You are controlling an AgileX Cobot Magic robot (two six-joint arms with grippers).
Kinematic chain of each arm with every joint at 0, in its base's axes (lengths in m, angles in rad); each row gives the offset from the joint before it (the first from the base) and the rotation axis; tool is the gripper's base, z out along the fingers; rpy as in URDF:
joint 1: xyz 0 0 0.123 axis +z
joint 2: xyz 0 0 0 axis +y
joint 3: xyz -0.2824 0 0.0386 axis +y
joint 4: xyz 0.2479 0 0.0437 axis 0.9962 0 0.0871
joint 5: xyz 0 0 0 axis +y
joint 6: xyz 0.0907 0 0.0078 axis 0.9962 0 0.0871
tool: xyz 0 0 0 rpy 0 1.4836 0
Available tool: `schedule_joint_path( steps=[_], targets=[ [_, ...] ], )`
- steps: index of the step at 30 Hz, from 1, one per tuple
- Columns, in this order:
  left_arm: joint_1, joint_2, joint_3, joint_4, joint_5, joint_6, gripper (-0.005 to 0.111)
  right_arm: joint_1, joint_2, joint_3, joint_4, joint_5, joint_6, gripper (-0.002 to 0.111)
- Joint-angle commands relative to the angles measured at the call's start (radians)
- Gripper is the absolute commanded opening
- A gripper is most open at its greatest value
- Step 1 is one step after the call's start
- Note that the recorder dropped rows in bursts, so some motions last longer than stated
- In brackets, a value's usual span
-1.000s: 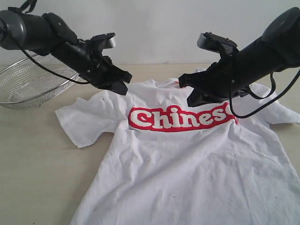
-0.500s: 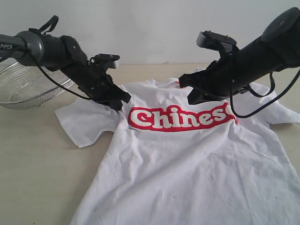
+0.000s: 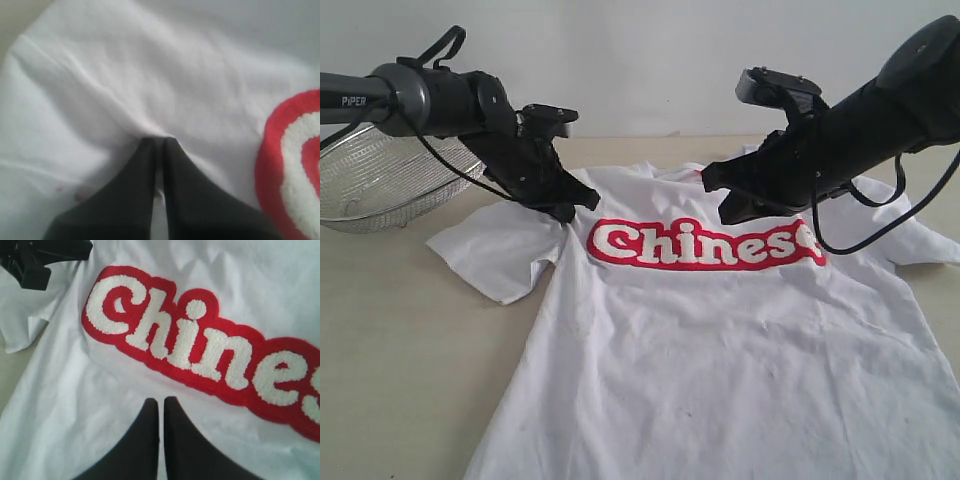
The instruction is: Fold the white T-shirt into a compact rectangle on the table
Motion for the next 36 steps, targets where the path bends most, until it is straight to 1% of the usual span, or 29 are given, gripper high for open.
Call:
schedule_joint_path(
  steps=[1,4,7,13,18,25,32,36],
  targets=[
    [0.001,0.021,-0.037,0.070,0.010,-0.033,0.004,-0.001,-0.010,0.003,0.009,-0.018,-0.015,0.000],
    [0.001,0.015,-0.066,0.031,0.081,-0.004,0.004,-0.001,-0.010,0.003,0.009,-0.028,-0.018,0.000],
    [0.001,-0.002,-0.088,0.026,0.157,0.001,0.004,-0.001,-0.010,0.003,0.009,-0.030,-0.019,0.000],
    [0.001,-0.054,-0.084,0.042,0.308,-0.010,0.004,-0.001,-0.010,0.003,0.009,-0.029,-0.024,0.000],
    [0.001,-0.055,-0.079,0.059,0.382,-0.036,0.004,-0.001,-0.010,0.003,0.009,-0.025,-0.023,0.000],
    [0.001,-0.032,-0.079,0.164,0.409,-0.099,0.004,-0.001,-0.010,0.003,0.009,-0.004,-0.026,0.000],
    [0.001,0.040,-0.079,0.181,0.423,-0.115,0.004,-0.001,-0.010,0.003,0.009,-0.002,-0.029,0.000],
    [0.001,0.040,-0.079,0.276,0.427,-0.170,0.004,-0.001,-0.010,0.003,0.009,-0.004,-0.034,0.000]
  ],
)
